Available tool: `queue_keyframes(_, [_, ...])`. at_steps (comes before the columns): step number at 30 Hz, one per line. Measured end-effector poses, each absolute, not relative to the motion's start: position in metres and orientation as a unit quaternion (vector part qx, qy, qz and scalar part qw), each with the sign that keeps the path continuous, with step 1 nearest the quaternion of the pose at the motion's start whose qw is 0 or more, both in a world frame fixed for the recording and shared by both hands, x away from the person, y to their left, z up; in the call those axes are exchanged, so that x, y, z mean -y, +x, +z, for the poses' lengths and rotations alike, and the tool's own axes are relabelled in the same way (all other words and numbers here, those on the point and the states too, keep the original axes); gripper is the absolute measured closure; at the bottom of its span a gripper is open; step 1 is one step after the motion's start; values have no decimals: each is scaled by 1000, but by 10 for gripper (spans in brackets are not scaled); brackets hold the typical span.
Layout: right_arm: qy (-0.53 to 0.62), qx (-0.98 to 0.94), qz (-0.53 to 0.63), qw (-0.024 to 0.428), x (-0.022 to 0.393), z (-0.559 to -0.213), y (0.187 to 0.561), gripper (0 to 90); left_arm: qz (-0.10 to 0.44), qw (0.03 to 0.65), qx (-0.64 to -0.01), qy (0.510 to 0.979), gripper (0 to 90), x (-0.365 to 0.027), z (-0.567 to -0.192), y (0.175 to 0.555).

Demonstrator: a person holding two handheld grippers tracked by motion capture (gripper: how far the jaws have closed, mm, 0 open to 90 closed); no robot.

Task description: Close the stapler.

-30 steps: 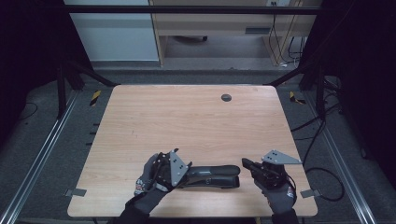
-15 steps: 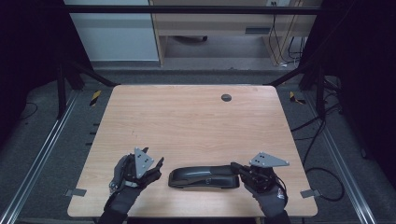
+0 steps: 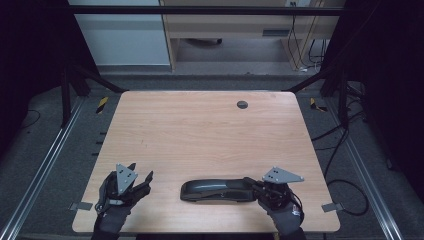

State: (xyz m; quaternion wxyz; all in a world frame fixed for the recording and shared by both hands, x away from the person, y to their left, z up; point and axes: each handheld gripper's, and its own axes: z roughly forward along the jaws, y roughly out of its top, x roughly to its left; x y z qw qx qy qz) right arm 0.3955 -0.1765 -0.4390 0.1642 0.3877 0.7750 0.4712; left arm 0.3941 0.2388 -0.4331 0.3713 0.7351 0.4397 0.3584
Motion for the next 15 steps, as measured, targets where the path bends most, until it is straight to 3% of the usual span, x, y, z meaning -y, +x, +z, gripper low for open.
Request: queue_keyframes(15, [390, -775, 469, 164, 178, -450, 396, 900, 358, 363, -448, 735, 374, -247, -441, 394])
